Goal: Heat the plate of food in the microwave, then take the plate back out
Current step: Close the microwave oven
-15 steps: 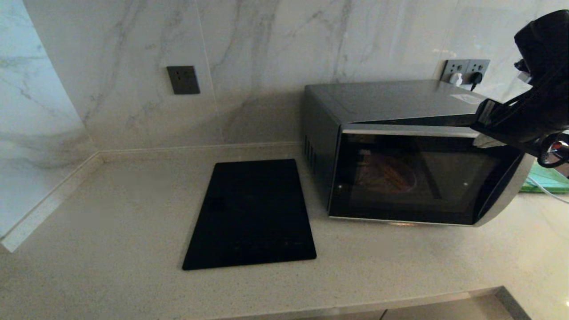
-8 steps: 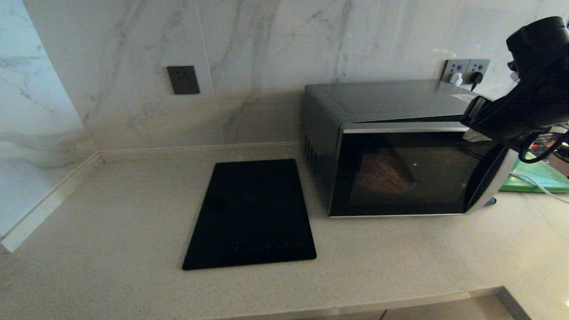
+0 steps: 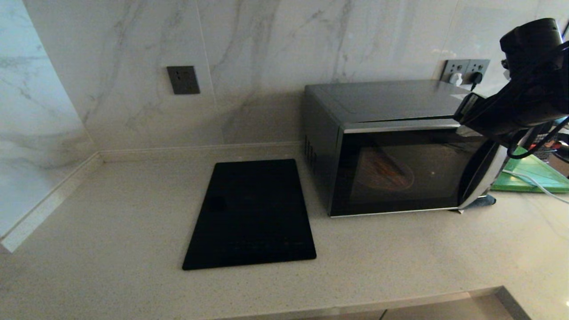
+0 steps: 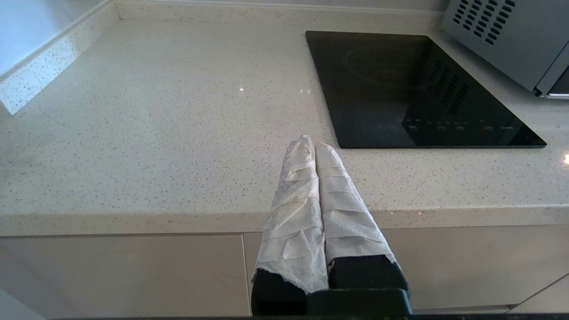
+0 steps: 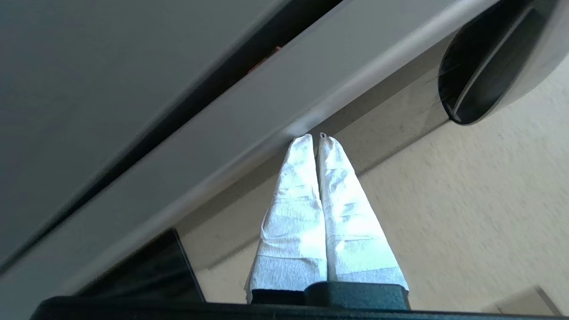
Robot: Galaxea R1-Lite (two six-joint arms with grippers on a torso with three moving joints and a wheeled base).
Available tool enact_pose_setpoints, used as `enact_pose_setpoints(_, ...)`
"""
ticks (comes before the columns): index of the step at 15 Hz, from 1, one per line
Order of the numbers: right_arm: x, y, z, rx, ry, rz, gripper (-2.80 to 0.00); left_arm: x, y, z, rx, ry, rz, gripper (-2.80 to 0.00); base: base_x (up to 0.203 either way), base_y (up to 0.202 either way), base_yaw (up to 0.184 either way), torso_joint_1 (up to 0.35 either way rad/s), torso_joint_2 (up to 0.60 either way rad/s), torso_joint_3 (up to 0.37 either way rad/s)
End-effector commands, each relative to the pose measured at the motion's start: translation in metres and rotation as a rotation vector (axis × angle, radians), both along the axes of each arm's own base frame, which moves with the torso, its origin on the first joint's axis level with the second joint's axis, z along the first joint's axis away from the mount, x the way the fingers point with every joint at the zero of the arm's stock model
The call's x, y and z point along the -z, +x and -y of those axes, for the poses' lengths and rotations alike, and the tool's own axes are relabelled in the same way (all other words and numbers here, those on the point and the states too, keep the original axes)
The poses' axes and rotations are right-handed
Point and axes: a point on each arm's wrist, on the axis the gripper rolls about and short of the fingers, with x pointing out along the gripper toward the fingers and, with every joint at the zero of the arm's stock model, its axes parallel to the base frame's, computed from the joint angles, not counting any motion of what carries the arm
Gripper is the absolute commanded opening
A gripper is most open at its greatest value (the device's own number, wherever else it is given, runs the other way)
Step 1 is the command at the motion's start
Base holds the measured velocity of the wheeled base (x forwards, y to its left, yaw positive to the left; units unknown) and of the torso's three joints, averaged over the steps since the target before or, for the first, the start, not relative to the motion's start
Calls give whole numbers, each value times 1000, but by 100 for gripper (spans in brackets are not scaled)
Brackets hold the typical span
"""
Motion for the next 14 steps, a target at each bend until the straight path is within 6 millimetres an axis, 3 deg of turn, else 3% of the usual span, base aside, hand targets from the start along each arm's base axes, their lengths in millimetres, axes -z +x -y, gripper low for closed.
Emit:
enact_pose_setpoints(1,2,2,0,2,1,-6,-280,0,0,0,-1,-1,-1,-280,0,0,0,0,0,0)
enact_pose_setpoints(14,8,13,-2,-28,22,11,-280,0,0,0,-1,-1,-1,-280,0,0,0,0,0,0)
